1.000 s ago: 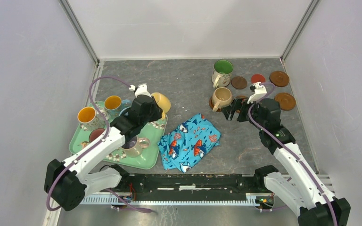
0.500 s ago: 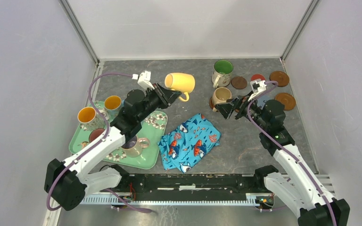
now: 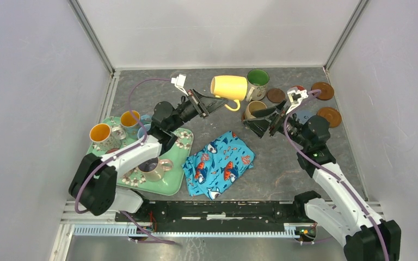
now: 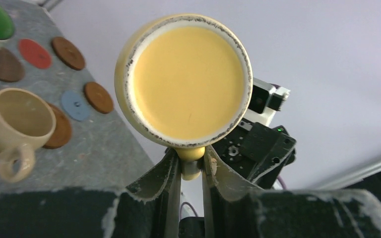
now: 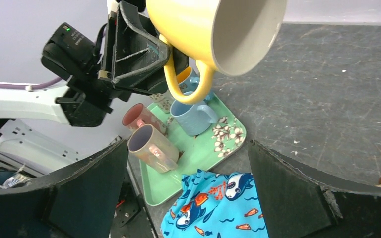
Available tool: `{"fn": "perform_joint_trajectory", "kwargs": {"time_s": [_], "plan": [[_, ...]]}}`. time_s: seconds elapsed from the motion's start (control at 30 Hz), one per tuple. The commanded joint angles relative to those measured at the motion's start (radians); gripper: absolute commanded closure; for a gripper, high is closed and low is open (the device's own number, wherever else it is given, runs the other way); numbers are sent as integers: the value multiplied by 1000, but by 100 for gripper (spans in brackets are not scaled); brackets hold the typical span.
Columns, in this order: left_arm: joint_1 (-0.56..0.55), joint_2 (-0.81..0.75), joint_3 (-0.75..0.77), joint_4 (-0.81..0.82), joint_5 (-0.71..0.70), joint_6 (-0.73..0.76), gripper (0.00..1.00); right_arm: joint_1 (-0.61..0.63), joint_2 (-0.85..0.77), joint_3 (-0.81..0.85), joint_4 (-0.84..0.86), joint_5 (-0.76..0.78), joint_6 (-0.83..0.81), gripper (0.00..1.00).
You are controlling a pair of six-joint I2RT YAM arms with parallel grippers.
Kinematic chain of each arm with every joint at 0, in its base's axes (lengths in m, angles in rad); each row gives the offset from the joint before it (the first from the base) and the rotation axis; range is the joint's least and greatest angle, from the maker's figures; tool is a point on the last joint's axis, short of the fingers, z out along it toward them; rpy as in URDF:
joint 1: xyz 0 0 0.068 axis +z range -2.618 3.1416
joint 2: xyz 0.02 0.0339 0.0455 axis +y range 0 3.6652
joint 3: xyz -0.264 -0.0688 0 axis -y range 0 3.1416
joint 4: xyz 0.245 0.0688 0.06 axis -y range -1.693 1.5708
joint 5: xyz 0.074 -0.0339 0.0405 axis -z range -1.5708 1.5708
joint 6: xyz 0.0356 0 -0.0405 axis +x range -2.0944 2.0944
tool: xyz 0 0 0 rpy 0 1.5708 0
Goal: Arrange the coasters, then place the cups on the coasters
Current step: Place the cup on the coaster.
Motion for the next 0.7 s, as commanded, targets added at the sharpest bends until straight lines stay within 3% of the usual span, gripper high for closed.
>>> {"fn": "perform_joint_trajectory", "kwargs": {"time_s": [0.0,0.67], "plan": [[-13,43,67,368,87,-154,98,12,37,14,174,-62,89,2],[-77,135,83,462,116,-166,98,80,156,17,468,-1,306,5]]}}
